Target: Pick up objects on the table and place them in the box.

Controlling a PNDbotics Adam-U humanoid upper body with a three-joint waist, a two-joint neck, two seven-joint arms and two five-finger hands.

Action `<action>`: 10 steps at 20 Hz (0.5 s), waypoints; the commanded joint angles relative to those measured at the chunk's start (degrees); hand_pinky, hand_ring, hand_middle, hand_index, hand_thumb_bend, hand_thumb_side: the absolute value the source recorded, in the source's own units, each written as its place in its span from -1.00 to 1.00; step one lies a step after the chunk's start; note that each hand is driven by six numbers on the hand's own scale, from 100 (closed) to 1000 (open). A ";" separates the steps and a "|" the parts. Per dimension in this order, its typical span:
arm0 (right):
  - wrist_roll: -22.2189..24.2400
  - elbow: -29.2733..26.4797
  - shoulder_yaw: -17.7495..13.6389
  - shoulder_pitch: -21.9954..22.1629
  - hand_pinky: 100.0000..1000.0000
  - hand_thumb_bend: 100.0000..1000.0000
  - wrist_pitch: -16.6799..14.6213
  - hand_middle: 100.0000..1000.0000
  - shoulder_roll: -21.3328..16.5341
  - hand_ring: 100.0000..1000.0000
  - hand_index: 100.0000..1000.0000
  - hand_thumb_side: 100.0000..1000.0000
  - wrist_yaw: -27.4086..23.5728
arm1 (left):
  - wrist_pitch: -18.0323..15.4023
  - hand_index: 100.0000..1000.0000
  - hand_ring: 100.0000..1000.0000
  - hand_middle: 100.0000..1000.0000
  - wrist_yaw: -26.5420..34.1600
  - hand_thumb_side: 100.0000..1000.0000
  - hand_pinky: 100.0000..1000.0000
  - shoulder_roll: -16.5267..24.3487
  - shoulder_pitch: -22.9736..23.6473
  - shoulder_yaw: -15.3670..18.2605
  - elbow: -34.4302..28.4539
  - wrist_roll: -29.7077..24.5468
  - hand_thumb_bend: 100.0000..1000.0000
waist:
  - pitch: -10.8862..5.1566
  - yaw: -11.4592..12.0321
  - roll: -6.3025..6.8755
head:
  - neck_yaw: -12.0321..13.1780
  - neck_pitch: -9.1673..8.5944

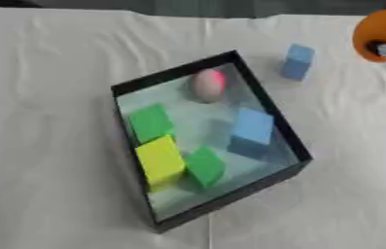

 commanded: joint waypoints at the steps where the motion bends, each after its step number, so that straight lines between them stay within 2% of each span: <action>1: 0.86 -12.06 0.07 0.04 0.38 -0.24 1.56 0.00 -5.76 0.19 0.36 -0.31 -2.95 | -0.16 0.59 0.41 0.40 0.15 0.38 0.19 1.61 -0.23 0.29 -1.00 -0.13 -0.38 | -2.11 -0.13 -0.15 | 0.52 0.25; 4: 2.74 -22.09 1.27 -0.19 0.38 -0.24 4.07 0.00 -7.27 0.19 0.36 -0.25 -4.54 | -0.31 0.59 0.41 0.40 0.15 0.38 0.19 1.82 -0.22 0.24 -1.00 -0.22 -0.38 | -2.52 -0.09 -0.36 | 0.56 0.49; 6: 4.70 -26.41 2.78 -1.62 0.38 -0.24 5.79 0.00 -6.86 0.20 0.36 -0.23 -5.17 | -0.47 0.59 0.41 0.40 0.18 0.37 0.19 1.86 -0.30 0.24 -1.00 -0.26 -0.38 | -2.80 0.05 -0.40 | 0.43 0.60; 10: 9.30 -28.64 8.17 -7.55 0.37 -0.23 7.96 0.00 -2.75 0.20 0.36 -0.21 -5.91 | -0.86 0.58 0.41 0.40 0.15 0.36 0.19 1.92 -0.34 0.21 -1.00 -0.44 -0.37 | -3.23 0.44 -0.23 | 0.19 0.95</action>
